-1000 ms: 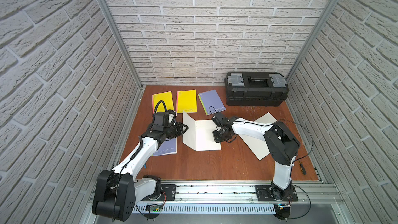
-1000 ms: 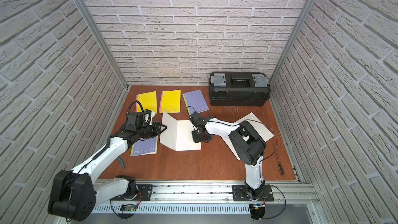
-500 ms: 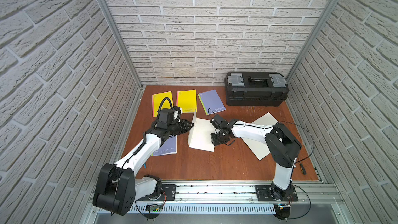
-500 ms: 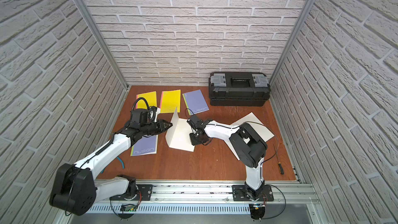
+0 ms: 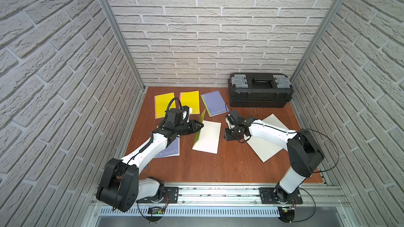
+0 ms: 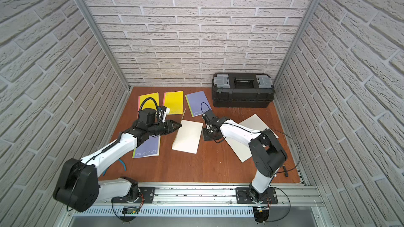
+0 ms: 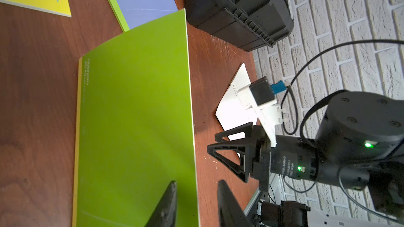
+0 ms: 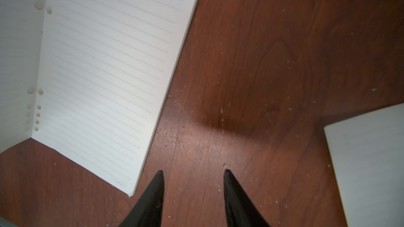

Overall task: Close the notebook
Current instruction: Close the notebook at the center of the board.

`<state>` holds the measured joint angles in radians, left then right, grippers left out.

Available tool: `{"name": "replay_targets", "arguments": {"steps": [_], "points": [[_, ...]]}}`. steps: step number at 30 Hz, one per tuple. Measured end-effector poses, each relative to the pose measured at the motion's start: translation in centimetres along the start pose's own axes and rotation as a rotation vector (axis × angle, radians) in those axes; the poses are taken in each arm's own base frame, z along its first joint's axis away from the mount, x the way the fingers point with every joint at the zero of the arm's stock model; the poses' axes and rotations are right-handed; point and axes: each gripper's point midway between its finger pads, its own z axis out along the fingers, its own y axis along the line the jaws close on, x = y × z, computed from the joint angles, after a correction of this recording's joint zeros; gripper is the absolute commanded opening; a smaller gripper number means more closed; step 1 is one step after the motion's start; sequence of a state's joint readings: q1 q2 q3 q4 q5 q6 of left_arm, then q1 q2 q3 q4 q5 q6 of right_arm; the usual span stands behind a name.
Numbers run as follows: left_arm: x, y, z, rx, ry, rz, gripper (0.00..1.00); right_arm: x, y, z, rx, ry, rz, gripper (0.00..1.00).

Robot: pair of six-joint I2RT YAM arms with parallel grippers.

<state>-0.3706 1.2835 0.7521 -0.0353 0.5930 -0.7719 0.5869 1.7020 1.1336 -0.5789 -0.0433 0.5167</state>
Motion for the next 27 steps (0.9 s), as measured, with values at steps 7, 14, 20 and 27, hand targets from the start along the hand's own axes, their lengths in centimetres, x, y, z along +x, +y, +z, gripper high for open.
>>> {"name": "replay_targets", "arguments": {"steps": [7, 14, 20, 27], "points": [[0.7, -0.3, 1.8, 0.03, 0.037, -0.011, 0.33, 0.2, -0.7, -0.3, 0.011, -0.001, 0.011, 0.46], [1.0, -1.0, 3.1, 0.052, 0.057, 0.002, 0.33, 0.4, -1.0, -0.3, 0.017, 0.007, 0.016, 0.47], [1.0, 0.3, 3.4, -0.019, 0.066, 0.007, 0.31, 0.8, -1.3, 0.0, 0.023, 0.018, 0.019, 0.47], [1.6, 3.3, 3.9, -0.16, 0.099, 0.014, 0.28, 0.7, -1.1, 0.0, 0.009, 0.017, 0.021, 0.46]]}}
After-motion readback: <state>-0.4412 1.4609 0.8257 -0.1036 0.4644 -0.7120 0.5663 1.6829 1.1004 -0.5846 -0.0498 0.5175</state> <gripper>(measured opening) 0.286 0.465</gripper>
